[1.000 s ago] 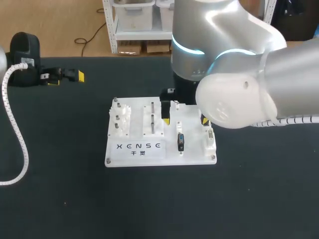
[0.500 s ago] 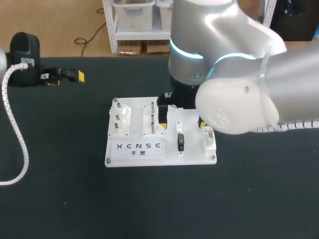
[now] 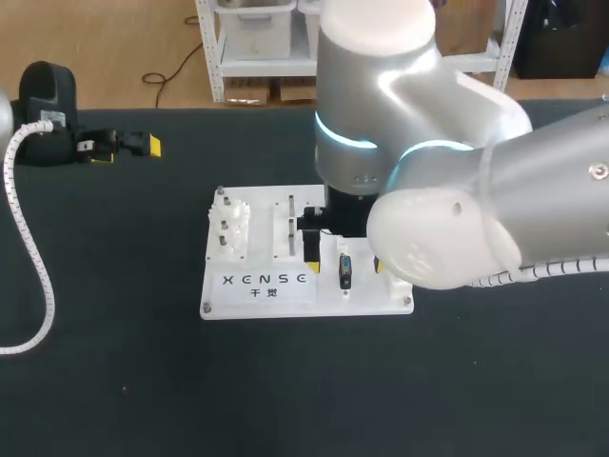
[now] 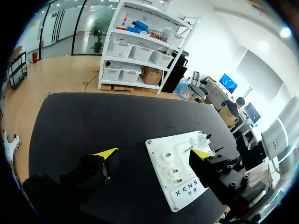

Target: Insert the USB connector, Ethernet cable, and multi-pin plug into their matching sockets one by one.

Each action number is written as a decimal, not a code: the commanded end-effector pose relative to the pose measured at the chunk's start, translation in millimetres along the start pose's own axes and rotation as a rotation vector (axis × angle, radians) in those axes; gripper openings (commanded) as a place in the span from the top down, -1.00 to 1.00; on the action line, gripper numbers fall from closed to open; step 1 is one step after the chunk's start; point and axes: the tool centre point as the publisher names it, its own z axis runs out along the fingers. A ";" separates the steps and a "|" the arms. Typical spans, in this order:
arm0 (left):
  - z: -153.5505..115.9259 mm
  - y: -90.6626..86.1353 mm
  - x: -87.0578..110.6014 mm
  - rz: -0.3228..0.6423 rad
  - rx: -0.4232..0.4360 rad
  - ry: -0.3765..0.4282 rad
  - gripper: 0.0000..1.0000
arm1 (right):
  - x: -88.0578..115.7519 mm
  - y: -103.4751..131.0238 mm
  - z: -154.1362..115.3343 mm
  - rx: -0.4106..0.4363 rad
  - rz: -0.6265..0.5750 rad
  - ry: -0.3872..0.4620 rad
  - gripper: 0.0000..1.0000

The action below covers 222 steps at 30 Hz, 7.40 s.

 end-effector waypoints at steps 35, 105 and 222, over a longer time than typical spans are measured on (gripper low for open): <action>0.0 0.0 0.0 0.000 0.000 0.000 -1.00 | -5.4 -3.6 19.9 0.024 0.025 -0.028 1.00; 0.0 0.0 0.0 0.000 0.000 0.000 -1.00 | -11.2 -73.4 -36.8 0.101 0.054 -0.137 1.00; 0.0 0.0 0.0 0.000 0.000 0.000 -1.00 | -9.8 -77.6 -31.1 0.125 0.077 -0.112 1.00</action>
